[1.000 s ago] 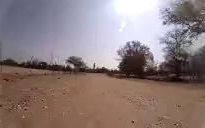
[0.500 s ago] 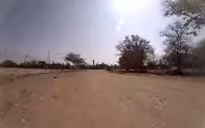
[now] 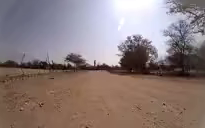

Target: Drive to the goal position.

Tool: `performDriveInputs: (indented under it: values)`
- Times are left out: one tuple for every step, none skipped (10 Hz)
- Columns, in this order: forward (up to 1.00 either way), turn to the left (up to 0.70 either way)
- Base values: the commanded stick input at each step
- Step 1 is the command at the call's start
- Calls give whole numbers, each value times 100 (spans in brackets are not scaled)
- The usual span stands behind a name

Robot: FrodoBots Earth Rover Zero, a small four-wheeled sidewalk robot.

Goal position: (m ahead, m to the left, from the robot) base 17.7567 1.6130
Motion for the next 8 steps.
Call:
performDriveInputs:
  values:
    - [100,0]
    - [100,0]
    - [100,0]
    - [100,0]
    - [100,0]
    - [100,0]
    - [100,0]
    - [100,0]
